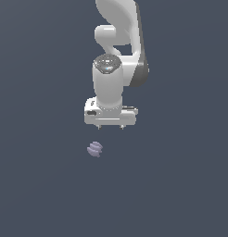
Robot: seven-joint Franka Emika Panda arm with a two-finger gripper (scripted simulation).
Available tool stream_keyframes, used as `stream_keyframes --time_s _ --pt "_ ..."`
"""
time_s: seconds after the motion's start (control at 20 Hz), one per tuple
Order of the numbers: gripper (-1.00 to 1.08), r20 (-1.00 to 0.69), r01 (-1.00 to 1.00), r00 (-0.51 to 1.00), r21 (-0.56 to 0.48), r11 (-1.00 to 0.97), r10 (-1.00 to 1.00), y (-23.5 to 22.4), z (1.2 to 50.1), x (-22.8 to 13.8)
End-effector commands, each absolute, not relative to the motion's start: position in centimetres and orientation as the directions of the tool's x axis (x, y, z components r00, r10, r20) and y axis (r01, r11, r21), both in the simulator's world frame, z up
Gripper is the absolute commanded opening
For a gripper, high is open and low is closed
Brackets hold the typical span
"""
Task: Pick up the object and move it to a goal position.
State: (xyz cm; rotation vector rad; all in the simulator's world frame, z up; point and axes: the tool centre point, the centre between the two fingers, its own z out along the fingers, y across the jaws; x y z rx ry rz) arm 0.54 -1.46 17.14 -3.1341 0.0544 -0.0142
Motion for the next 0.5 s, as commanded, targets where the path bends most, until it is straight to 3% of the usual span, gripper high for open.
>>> stream_keyframes --time_s 0.0,0.45 --pt "1.00 0.009 -0.035 0.999 -0.007 -0.999 -0.035 -1.5 17.1 0.5" --pt "1.00 0.044 -0.019 0.999 -0.016 -1.000 -0.020 -1.5 18.8 1.3"
